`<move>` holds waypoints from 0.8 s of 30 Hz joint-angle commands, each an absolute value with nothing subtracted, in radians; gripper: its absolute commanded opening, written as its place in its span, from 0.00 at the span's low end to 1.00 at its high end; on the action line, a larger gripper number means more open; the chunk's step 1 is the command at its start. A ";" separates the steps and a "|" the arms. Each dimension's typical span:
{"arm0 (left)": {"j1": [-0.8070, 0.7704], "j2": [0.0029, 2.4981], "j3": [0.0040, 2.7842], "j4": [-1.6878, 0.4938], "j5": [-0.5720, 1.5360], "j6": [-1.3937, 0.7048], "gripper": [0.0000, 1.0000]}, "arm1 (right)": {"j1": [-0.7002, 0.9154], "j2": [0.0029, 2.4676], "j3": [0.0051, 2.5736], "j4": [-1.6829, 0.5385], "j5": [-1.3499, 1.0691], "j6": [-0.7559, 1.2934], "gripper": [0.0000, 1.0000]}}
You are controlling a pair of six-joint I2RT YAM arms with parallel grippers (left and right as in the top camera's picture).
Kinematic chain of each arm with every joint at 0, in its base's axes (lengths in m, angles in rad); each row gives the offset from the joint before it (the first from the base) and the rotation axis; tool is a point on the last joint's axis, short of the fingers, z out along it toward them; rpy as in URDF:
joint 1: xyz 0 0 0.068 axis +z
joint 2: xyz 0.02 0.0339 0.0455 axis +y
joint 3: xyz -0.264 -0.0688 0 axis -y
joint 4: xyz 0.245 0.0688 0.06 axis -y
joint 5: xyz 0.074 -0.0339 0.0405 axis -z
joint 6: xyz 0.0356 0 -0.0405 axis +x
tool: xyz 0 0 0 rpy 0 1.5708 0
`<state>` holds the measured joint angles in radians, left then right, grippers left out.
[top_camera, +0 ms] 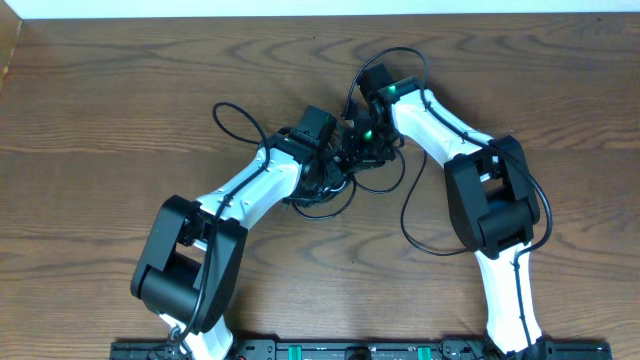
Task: Untangle cables
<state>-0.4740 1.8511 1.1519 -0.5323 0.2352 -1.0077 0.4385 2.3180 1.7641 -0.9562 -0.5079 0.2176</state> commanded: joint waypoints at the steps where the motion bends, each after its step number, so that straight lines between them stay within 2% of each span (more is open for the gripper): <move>1: -0.473 1.867 1.148 -0.556 0.260 -1.027 0.86 | 0.448 2.357 1.752 -0.956 -0.428 0.224 0.29; 3: -0.473 1.867 1.148 -0.584 0.252 -1.048 0.87 | 0.448 2.357 1.752 -0.956 -0.428 0.224 0.28; 5: -0.473 1.868 1.143 -0.620 0.251 -1.114 0.66 | 0.448 2.357 1.752 -0.957 -0.427 0.224 0.28; 6: -0.473 1.868 1.138 -0.629 0.254 -1.146 0.61 | 0.448 2.357 1.752 -0.957 -0.427 0.224 0.28; 11: -0.471 1.868 1.118 -0.648 0.299 -1.217 0.47 | 0.448 2.357 1.752 -0.953 -0.424 0.224 0.28; 16: -0.418 1.863 1.129 -0.647 0.339 -1.212 0.48 | 0.449 2.357 1.752 -0.952 -0.424 0.224 0.28; 20: -0.346 1.850 1.131 -0.636 0.441 -1.199 0.68 | 0.449 2.357 1.752 -0.951 -0.424 0.224 0.29; 21: -0.310 1.849 1.131 -0.610 0.507 -1.126 0.82 | 0.449 2.357 1.752 -0.949 -0.424 0.224 0.29; 22: -0.292 1.849 1.131 -0.604 0.516 -1.074 0.83 | 0.449 2.357 1.752 -0.947 -0.424 0.224 0.29; 23: -0.276 1.849 1.131 -0.604 0.517 -1.055 0.78 | 0.449 2.357 1.752 -0.946 -0.424 0.224 0.29; 24: -0.262 1.848 1.131 -0.604 0.530 -1.055 0.65 | 0.449 2.357 1.752 -0.946 -0.424 0.224 0.29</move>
